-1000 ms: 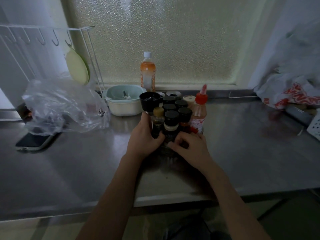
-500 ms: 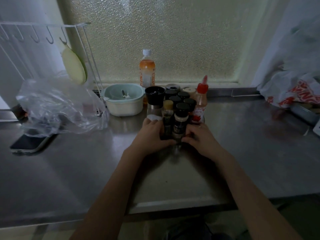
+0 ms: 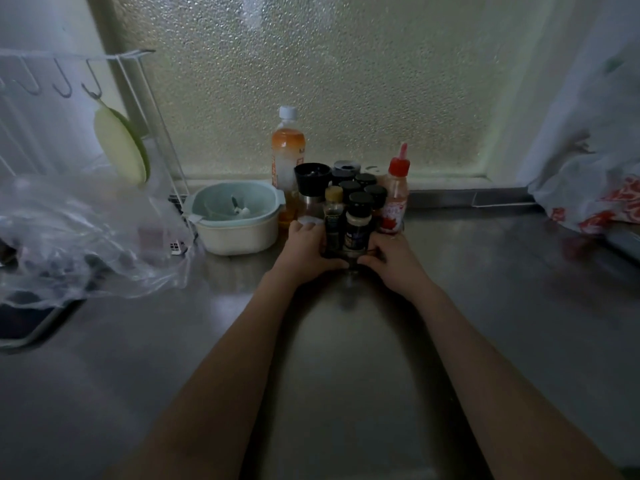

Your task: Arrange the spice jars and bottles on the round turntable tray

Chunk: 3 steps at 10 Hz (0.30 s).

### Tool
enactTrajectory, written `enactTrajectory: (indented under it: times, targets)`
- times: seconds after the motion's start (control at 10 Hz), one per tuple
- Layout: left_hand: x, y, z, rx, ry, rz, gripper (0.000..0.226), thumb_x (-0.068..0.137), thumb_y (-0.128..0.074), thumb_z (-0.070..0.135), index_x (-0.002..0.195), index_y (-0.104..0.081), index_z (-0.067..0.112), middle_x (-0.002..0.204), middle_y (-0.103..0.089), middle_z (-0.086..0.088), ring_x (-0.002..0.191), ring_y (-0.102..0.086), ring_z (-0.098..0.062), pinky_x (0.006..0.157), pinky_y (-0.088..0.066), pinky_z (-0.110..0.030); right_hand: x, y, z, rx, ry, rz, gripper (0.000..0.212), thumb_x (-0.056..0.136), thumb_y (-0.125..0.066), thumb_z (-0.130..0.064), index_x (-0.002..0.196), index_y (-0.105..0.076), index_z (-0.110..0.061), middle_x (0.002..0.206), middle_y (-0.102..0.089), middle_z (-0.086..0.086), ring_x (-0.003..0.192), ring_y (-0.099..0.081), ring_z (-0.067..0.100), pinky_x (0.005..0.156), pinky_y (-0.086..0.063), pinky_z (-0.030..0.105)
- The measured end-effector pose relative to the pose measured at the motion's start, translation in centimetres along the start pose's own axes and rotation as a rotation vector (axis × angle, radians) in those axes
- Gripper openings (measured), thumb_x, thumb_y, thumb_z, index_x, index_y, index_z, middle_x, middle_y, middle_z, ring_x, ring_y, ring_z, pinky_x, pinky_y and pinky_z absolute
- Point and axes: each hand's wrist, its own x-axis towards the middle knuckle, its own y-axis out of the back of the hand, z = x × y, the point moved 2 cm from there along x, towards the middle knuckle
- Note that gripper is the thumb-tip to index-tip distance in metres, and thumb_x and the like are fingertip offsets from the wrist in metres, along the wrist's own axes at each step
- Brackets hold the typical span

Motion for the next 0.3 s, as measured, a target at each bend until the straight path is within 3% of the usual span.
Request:
enactTrajectory:
  times: [0.2, 0.3]
  targets:
    - [0.1, 0.0, -0.1, 0.011, -0.003, 0.025, 0.063, 0.064, -0.078, 0.053, 0.101, -0.052, 0.010, 0.106, -0.054, -0.010, 0.095, -0.037, -0.020, 0.084, -0.026, -0.030, 0.0, -0.9, 0.4, 0.017, -0.015, 0.028, 0.026, 0.073, -0.069, -0.028, 0.068, -0.046, -0.017, 0.066, -0.052, 0.002, 0.064, -0.050, 0.025, 0.060, -0.038, 0.035]
    - [-1.2, 0.3, -0.2, -0.077, 0.063, 0.002, 0.068, 0.065, -0.081, 0.042, 0.109, -0.044, 0.006, 0.116, -0.046, -0.013, 0.108, -0.041, -0.026, 0.095, -0.034, -0.034, 0.2, -0.1, -0.4, 0.156, -0.163, 0.020, 0.024, 0.076, -0.073, -0.024, 0.075, -0.050, -0.019, 0.074, -0.059, 0.000, 0.072, -0.058, 0.020, 0.068, -0.044, 0.033]
